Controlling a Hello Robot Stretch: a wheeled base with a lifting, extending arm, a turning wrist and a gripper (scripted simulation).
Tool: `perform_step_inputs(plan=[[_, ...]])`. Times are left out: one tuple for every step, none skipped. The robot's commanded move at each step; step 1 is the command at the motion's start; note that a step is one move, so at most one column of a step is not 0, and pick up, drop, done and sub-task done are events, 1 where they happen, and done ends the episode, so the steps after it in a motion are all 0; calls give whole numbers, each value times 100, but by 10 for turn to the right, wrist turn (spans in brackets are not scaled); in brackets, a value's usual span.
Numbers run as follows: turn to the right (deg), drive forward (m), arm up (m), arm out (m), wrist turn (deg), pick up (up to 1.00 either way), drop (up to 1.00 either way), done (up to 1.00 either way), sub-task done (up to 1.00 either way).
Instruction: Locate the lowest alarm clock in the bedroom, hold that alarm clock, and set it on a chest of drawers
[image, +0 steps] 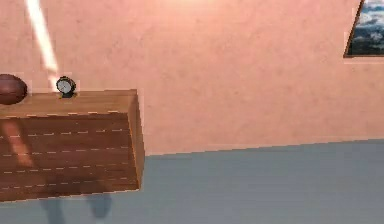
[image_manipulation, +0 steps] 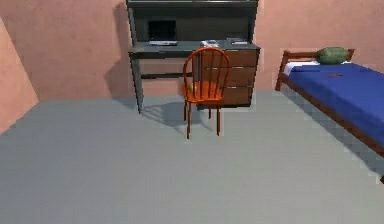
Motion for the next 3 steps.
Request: perform_step_inputs(plan=[[0,100,0,0,0,0,0,0,0],[150,0,0,0,0,0,0,0,0],[0,20,0,0,0,0,0,0,0]])
